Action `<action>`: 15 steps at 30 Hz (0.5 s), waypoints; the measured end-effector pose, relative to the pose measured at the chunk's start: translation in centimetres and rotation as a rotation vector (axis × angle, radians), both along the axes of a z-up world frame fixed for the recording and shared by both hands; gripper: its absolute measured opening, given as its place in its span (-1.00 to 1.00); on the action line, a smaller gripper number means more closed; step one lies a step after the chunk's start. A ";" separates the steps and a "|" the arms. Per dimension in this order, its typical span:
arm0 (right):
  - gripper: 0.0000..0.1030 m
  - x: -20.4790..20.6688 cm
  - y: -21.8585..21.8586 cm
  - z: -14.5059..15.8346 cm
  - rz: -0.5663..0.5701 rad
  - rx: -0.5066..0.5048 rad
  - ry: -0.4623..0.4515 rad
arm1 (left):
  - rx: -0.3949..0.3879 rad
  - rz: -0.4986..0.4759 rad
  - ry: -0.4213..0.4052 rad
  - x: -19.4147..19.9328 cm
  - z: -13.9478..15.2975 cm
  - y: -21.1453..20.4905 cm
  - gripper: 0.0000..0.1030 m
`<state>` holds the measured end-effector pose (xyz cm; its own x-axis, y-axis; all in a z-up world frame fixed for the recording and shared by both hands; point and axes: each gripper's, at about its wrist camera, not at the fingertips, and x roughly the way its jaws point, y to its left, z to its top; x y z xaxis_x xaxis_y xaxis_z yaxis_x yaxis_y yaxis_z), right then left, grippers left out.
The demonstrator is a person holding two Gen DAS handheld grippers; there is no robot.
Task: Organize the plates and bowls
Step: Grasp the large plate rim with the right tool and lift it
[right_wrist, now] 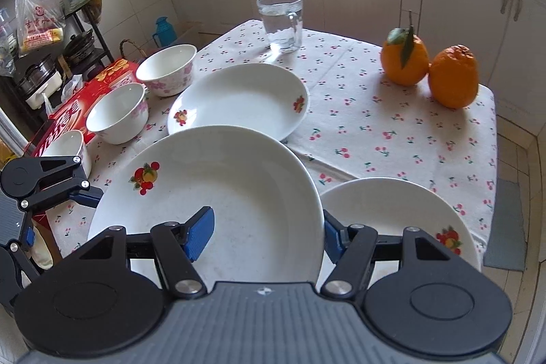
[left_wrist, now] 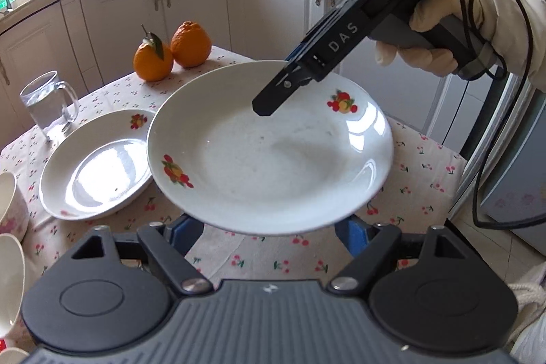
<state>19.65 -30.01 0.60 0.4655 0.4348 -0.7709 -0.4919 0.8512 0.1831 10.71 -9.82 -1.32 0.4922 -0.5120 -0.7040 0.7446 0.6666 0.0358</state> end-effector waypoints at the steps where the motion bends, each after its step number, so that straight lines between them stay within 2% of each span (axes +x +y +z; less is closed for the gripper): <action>1: 0.38 0.0 -0.7 0.0 -0.013 -0.002 -0.002 | -0.002 -0.009 0.004 0.3 -0.1 -0.5 0.62; 7: 0.38 0.4 -4.3 -0.5 -0.084 -0.007 -0.010 | -0.004 -0.055 0.013 2.0 -0.8 -3.8 0.62; 15: 0.38 1.2 -7.6 -1.9 -0.155 0.008 -0.006 | -0.004 -0.084 0.029 3.5 -1.2 -6.1 0.62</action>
<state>20.87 -37.60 -1.25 0.5320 0.3639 -0.7646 -0.3562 0.9153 0.1878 14.25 -15.95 -2.56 0.4266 -0.5535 -0.7152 0.7986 0.6018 0.0106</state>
